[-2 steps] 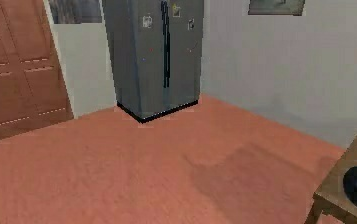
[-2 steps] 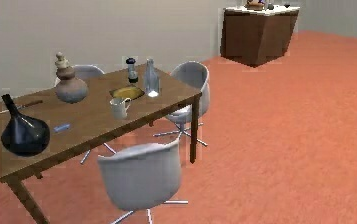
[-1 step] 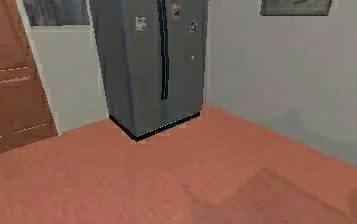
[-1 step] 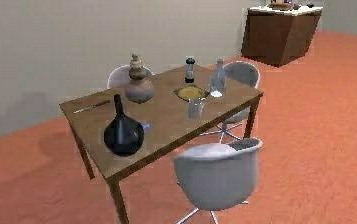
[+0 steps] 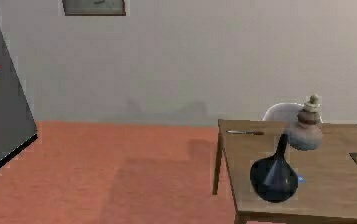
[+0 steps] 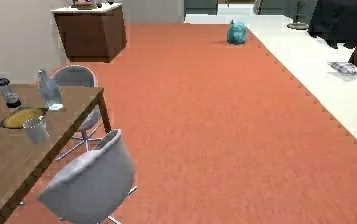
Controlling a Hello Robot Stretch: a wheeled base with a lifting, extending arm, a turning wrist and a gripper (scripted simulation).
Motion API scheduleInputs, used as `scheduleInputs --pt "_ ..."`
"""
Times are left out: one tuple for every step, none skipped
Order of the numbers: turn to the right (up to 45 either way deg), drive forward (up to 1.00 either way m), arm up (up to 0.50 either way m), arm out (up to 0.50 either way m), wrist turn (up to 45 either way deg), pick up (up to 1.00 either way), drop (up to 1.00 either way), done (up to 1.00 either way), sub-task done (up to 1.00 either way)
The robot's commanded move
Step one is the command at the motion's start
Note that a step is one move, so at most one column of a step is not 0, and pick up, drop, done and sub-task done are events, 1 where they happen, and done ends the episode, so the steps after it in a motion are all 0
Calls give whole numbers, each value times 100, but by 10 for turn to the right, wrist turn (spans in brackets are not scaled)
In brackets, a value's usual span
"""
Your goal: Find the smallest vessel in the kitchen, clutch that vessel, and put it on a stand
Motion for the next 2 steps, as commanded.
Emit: scheduleInputs --pt "450 0 0 0 0 0 0 0 0" --pt "450 0 0 0 0 0 0 0 0"
